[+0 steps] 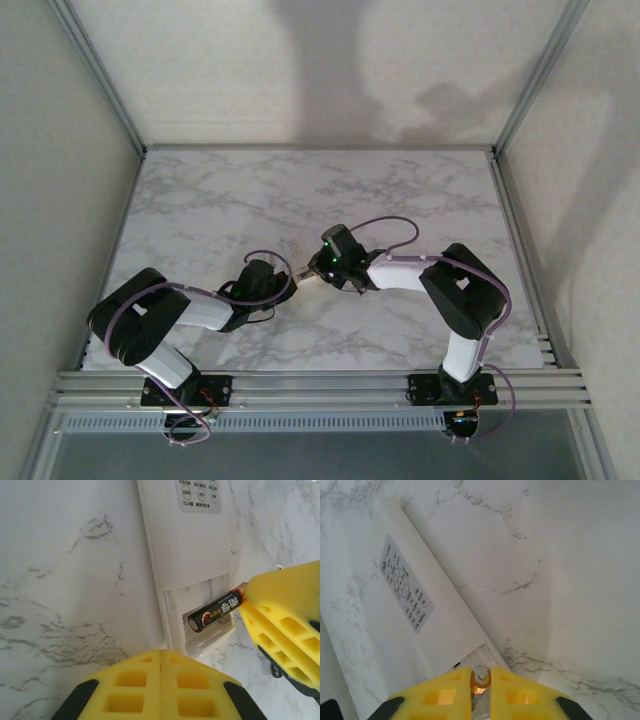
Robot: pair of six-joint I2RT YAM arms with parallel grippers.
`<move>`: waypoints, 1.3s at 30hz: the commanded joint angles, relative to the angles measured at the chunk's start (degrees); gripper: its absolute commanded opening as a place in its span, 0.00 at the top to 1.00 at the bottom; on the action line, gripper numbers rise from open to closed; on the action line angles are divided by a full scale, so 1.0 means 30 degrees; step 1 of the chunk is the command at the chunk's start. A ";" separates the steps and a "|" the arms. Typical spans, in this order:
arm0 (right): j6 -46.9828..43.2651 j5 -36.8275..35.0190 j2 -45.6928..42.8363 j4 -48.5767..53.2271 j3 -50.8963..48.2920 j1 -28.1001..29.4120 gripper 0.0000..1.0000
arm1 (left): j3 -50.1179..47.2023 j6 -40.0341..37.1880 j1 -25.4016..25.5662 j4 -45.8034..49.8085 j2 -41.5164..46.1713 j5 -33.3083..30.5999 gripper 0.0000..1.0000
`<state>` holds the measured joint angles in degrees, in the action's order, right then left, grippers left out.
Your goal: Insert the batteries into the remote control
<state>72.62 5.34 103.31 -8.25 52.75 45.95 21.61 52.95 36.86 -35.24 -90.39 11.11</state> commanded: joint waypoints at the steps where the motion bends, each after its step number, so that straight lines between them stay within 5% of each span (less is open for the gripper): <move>1: 0.0121 -0.0356 0.0374 -0.0145 0.0179 0.0182 0.84 | 0.0049 -0.0076 -0.0118 -0.0115 -0.0519 0.0540 1.00; 25: 0.0555 -0.0484 0.0892 -0.0451 0.0435 0.0854 0.81 | 0.0031 -0.0093 -0.0070 -0.0117 -0.0436 0.0510 1.00; 39: -0.0695 -0.1122 -0.0835 0.1018 -0.0006 -0.0372 0.83 | 0.1236 -0.0040 0.0454 -0.0936 -0.1432 0.1300 1.00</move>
<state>72.20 4.05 103.20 -7.44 53.23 46.09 23.31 52.95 37.04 -37.06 -92.90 12.82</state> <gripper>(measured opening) 0.173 0.042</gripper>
